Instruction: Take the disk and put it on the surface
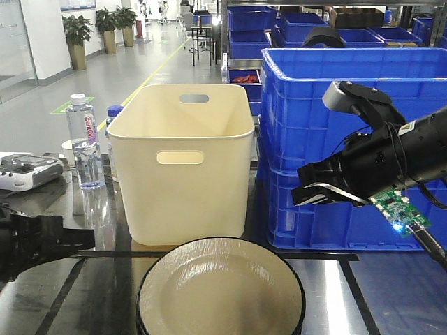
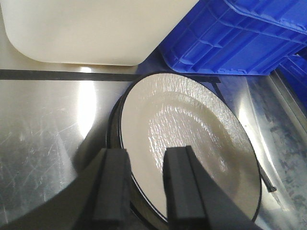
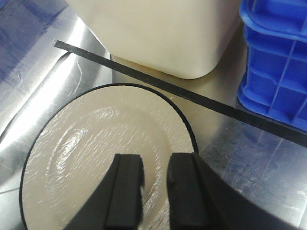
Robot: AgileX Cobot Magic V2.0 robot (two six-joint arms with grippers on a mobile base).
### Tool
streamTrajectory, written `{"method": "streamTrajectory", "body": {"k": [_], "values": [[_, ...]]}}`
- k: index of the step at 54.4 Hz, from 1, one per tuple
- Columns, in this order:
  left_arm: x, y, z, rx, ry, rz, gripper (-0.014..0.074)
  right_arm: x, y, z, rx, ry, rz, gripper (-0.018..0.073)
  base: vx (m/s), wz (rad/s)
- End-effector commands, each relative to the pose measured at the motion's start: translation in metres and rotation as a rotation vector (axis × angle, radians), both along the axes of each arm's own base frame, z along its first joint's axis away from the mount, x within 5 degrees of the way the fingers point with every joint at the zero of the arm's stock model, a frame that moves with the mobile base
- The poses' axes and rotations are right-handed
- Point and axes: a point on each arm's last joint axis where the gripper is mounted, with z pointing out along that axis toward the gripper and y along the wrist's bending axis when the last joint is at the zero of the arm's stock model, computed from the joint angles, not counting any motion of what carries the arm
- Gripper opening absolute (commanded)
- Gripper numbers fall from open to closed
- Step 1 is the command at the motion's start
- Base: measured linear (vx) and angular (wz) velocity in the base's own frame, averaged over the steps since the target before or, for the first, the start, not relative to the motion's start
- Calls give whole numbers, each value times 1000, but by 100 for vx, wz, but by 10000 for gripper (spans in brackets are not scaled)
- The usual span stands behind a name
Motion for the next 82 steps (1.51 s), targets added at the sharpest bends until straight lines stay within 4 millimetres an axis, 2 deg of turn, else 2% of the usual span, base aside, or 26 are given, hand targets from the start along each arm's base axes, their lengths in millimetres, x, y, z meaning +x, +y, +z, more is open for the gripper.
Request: {"method": "streamTrajectory", "body": {"k": [1, 20, 25, 39, 47, 49, 56, 70, 82], "values": [[-4, 0, 20, -44, -71, 20, 300, -9, -2, 28, 54, -114, -16, 195, 0, 0], [-4, 0, 20, -39, -73, 23, 298, -9, -2, 28, 54, -114, -17, 190, 0, 0], [-9, 0, 22, 11, -92, 15, 285, -9, -2, 28, 54, -114, -17, 190, 0, 0], [-47, 8, 44, 318, -293, 25, 99, -9, -2, 28, 54, -114, -17, 190, 0, 0], [-70, 19, 48, 360, -380, 186, -7, -9, -2, 28, 54, -114, -17, 190, 0, 0], [-77, 22, 46, 356, -409, 237, -10, -9, -2, 28, 54, -114, -17, 190, 0, 0], [-105, 35, 25, 326, -544, 407, -10, -9, -2, 28, 54, -114, -17, 190, 0, 0], [-152, 46, -42, 328, -779, 505, -9, -9, -2, 28, 54, -114, -17, 190, 0, 0], [-175, 48, -110, 292, -727, 511, -9, -9, -2, 28, 54, -114, -17, 190, 0, 0]]}}
